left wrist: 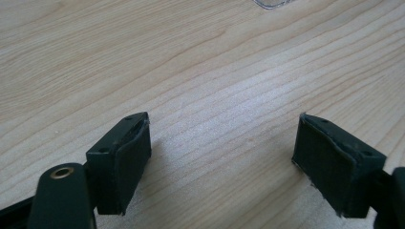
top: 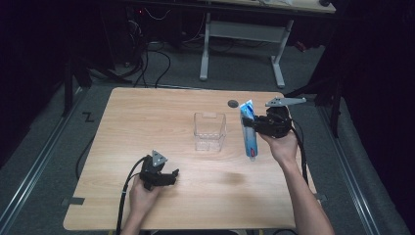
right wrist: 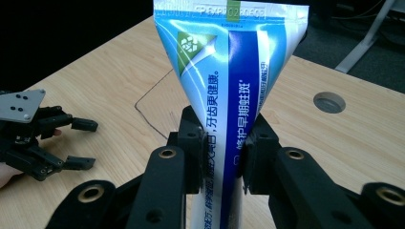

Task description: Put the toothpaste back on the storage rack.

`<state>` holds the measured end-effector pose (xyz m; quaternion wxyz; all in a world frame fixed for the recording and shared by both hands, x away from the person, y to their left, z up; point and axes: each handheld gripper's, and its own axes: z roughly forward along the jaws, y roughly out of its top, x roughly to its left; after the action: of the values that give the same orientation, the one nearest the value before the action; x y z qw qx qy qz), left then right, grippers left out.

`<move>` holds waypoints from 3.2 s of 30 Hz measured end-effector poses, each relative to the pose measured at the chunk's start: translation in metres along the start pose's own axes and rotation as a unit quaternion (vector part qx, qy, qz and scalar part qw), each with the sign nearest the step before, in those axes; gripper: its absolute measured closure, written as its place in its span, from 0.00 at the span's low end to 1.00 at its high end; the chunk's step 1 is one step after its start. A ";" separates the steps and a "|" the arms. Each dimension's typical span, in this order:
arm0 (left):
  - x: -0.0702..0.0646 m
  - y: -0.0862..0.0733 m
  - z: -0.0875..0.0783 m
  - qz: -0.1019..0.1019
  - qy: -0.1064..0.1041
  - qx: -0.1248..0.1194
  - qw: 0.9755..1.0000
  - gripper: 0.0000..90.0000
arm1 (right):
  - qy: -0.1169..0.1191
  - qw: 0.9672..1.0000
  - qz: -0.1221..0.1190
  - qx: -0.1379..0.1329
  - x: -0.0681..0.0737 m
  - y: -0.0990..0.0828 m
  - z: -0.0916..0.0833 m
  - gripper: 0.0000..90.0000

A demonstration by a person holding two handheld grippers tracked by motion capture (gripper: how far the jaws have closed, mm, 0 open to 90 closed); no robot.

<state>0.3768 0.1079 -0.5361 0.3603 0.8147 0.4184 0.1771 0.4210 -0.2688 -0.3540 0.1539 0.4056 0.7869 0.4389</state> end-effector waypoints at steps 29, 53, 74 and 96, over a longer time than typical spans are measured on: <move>0.000 0.000 0.000 0.001 -0.002 0.001 1.000 0.23 | 0.021 0.999 -0.016 -0.037 0.029 0.037 0.012 0.82; 0.000 0.000 0.000 0.001 -0.001 0.000 1.000 0.23 | 0.010 0.998 -0.022 -0.062 0.040 0.067 0.034 0.81; 0.000 0.000 0.000 0.002 -0.002 0.000 1.000 0.23 | -0.003 0.998 -0.012 -0.063 0.052 0.084 0.088 0.81; 0.000 0.001 0.001 -0.001 0.001 -0.002 1.000 0.24 | -0.050 0.998 0.003 -0.045 0.026 0.050 0.108 0.80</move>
<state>0.3777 0.1071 -0.5362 0.3614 0.8133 0.4198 0.1783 0.4943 -0.1738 -0.3717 0.2095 0.4217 0.7568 0.4534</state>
